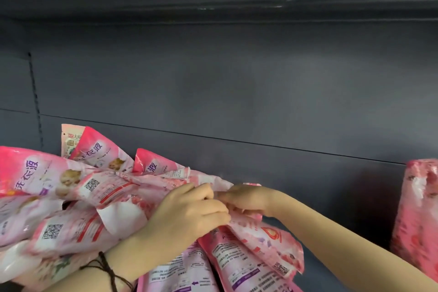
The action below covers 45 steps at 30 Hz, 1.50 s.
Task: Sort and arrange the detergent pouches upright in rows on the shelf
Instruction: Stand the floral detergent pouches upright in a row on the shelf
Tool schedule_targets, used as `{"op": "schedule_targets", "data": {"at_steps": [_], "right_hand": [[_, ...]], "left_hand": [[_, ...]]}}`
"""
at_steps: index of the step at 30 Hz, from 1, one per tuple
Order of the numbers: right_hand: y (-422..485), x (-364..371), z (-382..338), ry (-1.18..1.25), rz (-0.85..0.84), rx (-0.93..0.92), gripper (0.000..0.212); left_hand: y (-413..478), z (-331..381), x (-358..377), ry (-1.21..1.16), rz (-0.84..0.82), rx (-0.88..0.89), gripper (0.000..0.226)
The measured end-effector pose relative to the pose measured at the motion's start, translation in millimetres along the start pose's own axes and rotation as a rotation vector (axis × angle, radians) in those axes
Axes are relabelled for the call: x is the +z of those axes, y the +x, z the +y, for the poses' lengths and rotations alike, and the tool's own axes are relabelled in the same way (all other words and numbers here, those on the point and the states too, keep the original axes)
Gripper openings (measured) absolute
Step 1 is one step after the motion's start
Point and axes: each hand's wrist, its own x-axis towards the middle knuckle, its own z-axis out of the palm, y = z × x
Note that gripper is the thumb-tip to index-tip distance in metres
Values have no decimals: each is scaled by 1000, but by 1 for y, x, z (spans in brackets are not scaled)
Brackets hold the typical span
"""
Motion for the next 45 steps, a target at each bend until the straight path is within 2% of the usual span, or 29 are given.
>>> {"op": "schedule_targets", "data": {"at_steps": [1,3,5,6,9,13,15,17,18,19,20,22,25,29,32,36,39,45], "right_hand": [[2,3,0,70,21,4,57],[4,4,3,279,33,-1,36],[0,-1,10,441,67,-17,25],[-3,-5,13,495,100,-21,23],[-12,-15,21,576,228,-17,18],[-23,-22,25,624,326,-26,21],[-27,-23,25,642,336,-47,18],[-32,-22,23,632,341,-61,18],[-35,-23,20,611,336,-68,20],[-38,-24,18,581,320,-72,23],[-42,-26,15,551,300,-69,28],[-50,-34,9,531,263,-70,38],[-68,-50,6,643,248,-187,47],[-109,-58,12,823,324,-395,39],[-135,-42,20,915,464,-459,37],[-169,-17,32,1079,713,-449,42],[-196,-9,43,1175,857,-393,50],[-255,-16,74,1054,1104,-450,39]], "left_hand": [[-1,1,1,-27,17,-17,11],[-5,2,3,-125,39,-88,8],[-10,2,4,-200,32,-204,18],[-13,2,5,-234,20,-282,31],[-20,4,2,-535,-34,-590,74],[-14,12,3,-1106,84,-1098,94],[-5,15,7,-1356,97,-1216,80],[4,20,13,-1519,133,-1291,40],[8,23,15,-1544,168,-1352,21],[11,25,15,-1541,198,-1401,11],[14,26,16,-1530,222,-1424,11],[22,27,11,-1524,224,-1382,13],[38,27,-5,-1505,245,-1267,16],[60,26,-16,-1549,408,-1228,16],[72,36,-16,-1591,486,-1208,22],[74,68,-6,-1623,311,-1047,40],[79,94,-3,-1617,256,-944,30],[121,150,-9,-1748,312,-905,18]]}}
